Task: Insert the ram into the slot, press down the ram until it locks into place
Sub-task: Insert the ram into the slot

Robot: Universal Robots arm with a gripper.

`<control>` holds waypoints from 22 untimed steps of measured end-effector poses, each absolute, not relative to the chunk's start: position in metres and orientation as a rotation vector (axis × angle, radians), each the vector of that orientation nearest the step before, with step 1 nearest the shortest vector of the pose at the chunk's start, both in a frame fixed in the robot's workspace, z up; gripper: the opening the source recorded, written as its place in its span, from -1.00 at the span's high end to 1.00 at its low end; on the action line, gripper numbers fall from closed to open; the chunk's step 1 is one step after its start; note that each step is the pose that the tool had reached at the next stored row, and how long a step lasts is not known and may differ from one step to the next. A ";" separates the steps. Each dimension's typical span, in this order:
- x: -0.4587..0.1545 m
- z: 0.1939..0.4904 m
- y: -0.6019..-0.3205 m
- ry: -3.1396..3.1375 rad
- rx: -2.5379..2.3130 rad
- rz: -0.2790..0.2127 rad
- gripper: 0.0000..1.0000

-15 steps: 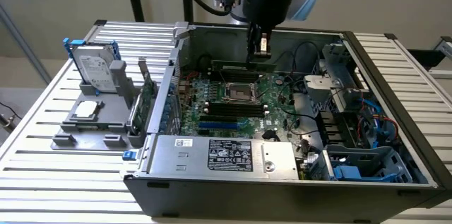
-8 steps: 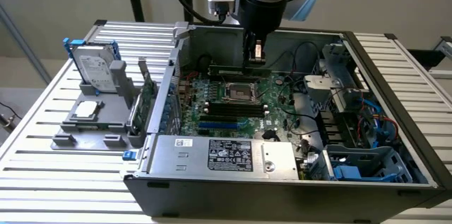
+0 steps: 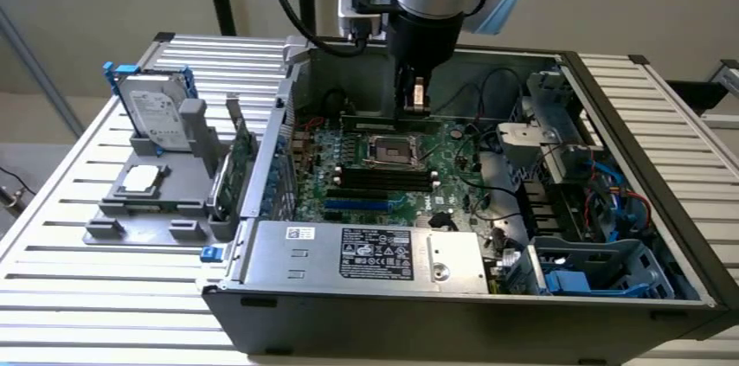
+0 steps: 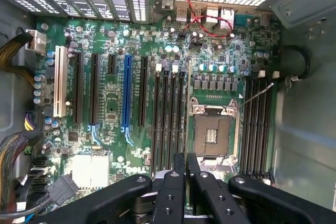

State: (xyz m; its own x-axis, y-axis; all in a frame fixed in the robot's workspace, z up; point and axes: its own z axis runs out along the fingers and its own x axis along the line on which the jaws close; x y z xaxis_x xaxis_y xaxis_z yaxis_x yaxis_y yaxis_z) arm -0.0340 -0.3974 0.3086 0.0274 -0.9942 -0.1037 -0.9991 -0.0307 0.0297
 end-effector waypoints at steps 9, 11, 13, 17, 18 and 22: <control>-0.034 0.292 -0.399 2.151 -2.215 0.147 0.74; -0.034 0.289 -0.399 2.151 -2.215 0.146 0.74; -0.034 0.285 -0.400 2.152 -2.215 0.145 0.74; -0.034 0.278 -0.402 2.153 -2.216 0.144 0.74; -0.034 0.276 -0.403 2.153 -2.216 0.143 0.74; -0.034 0.270 -0.405 2.156 -2.219 0.137 0.74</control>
